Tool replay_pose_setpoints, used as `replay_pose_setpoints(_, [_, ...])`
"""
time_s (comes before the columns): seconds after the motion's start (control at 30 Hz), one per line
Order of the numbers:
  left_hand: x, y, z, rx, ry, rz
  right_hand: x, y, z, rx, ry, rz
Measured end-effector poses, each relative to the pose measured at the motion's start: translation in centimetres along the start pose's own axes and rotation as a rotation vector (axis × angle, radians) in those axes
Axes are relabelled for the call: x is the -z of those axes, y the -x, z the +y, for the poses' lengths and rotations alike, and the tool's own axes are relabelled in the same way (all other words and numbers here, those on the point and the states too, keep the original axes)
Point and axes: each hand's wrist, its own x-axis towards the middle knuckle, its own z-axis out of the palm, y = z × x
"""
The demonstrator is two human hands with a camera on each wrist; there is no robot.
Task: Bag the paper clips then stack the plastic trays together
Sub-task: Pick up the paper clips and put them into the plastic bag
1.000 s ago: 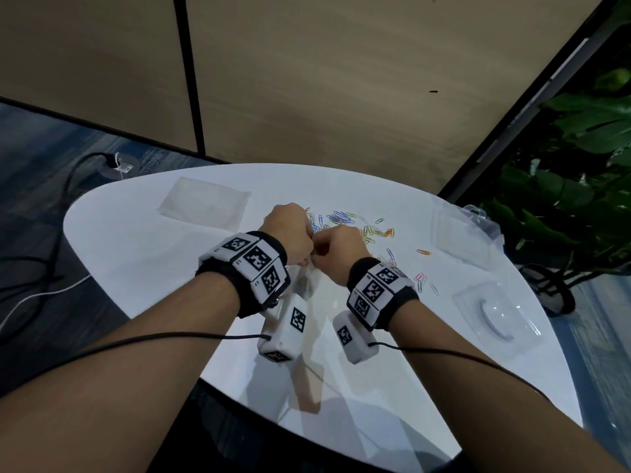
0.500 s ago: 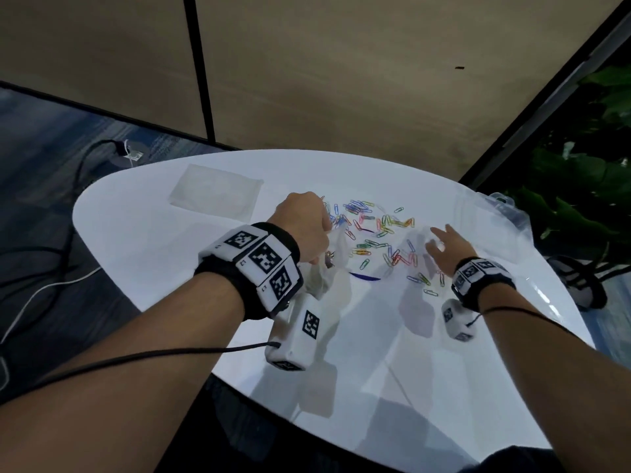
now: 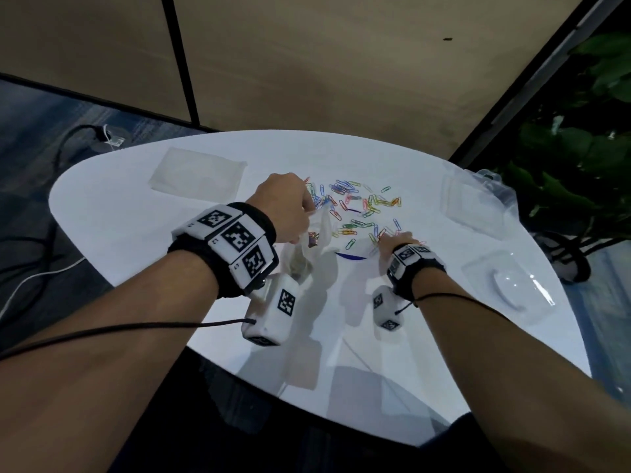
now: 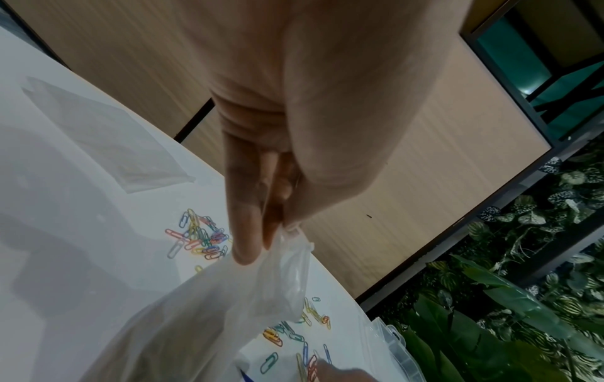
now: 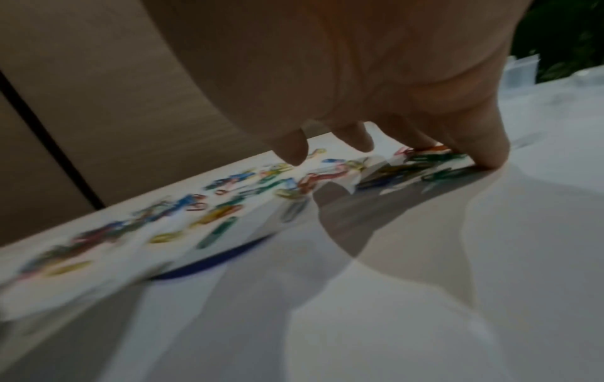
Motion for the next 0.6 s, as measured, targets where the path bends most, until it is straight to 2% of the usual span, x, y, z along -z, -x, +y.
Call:
replay_pose_setpoints(0.1, [0.0, 0.0, -0.2, 0.0, 0.026, -0.004, 1.3, 0.5, -3.4, -0.156, -0.272, -0.03])
replay_pose_setpoints(0.13, [0.1, -0.1, -0.3, 0.001, 0.028, -0.003, 1.2, 0.8, -4.6, -0.136, -0.297, -0.024])
replay_pose_setpoints(0.23, [0.3, -0.2, -0.7, 0.006, 0.035, 0.004, 1.3, 2.3, -7.6, -0.041, -0.169, 0.029])
replay_pose_setpoints(0.43, [0.1, -0.4, -0.7, 0.003, 0.028, -0.005, 2.6, 3.2, -7.9, 0.214, -0.009, 0.219])
replay_pose_setpoints(0.53, [0.0, -0.6, -0.8, 0.009, 0.032, -0.009, 2.5, 2.4, -6.9, 0.241, -0.056, 0.235])
replay_pose_setpoints(0.6, [0.0, -0.7, -0.9, 0.018, 0.038, -0.013, 2.5, 2.1, -6.0, 0.183, -0.185, 0.25])
